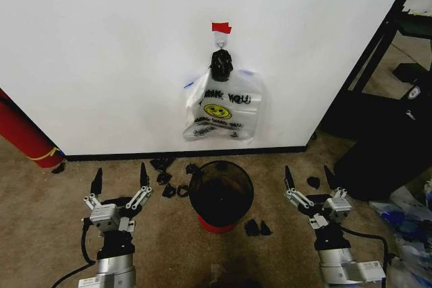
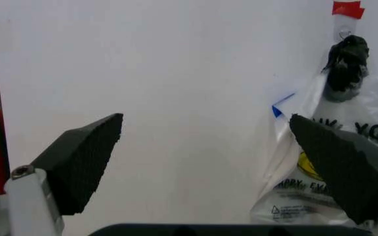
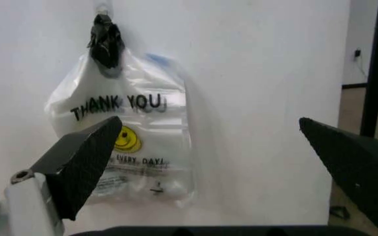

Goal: Pick up the garbage bag from the wall and place it over the trash bin.

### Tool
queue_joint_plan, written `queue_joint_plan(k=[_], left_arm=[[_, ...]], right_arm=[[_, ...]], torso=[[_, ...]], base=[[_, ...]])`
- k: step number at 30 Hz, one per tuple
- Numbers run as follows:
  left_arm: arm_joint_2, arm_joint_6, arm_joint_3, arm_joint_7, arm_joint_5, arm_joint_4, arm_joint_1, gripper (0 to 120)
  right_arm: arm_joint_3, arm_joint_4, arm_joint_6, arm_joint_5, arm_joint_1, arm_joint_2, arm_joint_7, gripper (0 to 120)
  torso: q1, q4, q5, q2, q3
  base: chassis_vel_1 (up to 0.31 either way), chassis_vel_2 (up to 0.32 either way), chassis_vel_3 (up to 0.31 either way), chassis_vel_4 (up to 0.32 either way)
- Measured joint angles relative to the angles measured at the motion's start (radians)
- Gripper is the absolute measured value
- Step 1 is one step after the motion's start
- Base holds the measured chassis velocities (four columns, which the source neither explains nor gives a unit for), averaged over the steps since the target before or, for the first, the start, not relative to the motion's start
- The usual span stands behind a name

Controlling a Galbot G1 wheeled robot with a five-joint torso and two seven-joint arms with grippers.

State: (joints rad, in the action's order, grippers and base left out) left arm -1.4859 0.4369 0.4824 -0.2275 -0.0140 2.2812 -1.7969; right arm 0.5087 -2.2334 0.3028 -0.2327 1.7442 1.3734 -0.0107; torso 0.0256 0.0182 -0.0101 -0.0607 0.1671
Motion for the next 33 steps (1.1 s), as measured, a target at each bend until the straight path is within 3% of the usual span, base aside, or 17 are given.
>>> queue_joint_plan(k=[8, 15, 19, 23, 33], left_arm=[[-0.009, 0.003, 0.0, 0.001, -0.006, 0.0, -0.003, 100], [0.03, -0.002, 0.002, 0.003, -0.004, -0.007, 0.007, 100], [0.036, -0.002, 0.014, 0.003, -0.001, -0.01, 0.0, 100], [0.013, -0.001, 0.035, 0.002, 0.001, -0.01, -0.001, 100], [-0.02, 0.001, 0.049, 0.003, -0.002, -0.003, -0.014, 100]], right_arm=[[-0.01, 0.051, -0.034, -0.079, -0.084, -0.047, 0.047, 100], [-0.054, 0.223, -0.128, -0.395, -0.274, -0.157, 0.28, 100], [-0.114, 0.283, -0.171, -0.481, -0.381, -0.185, 0.32, 100], [-0.214, 0.39, -0.231, -0.579, -0.587, -0.187, 0.327, 100], [-0.351, 0.584, -0.275, -0.683, -0.886, -0.16, 0.328, 100]], torso=[[0.0, 0.0, 0.0, 0.0, 0.0], [0.0, 0.0004, 0.0, 0.0, 0.0], [0.0, -0.0003, -0.0001, 0.0, 0.0], [0.0, -0.0005, -0.0003, 0.0, 0.0], [0.0, -0.0002, -0.0001, 0.0, 0.0]], base=[[0.0, 0.0, 0.0, 0.0], [0.0, 0.0, 0.0, 0.0], [0.0, 0.0, 0.0, 0.0], [0.0, 0.0, 0.0, 0.0], [0.0, 0.0, 0.0, 0.0]])
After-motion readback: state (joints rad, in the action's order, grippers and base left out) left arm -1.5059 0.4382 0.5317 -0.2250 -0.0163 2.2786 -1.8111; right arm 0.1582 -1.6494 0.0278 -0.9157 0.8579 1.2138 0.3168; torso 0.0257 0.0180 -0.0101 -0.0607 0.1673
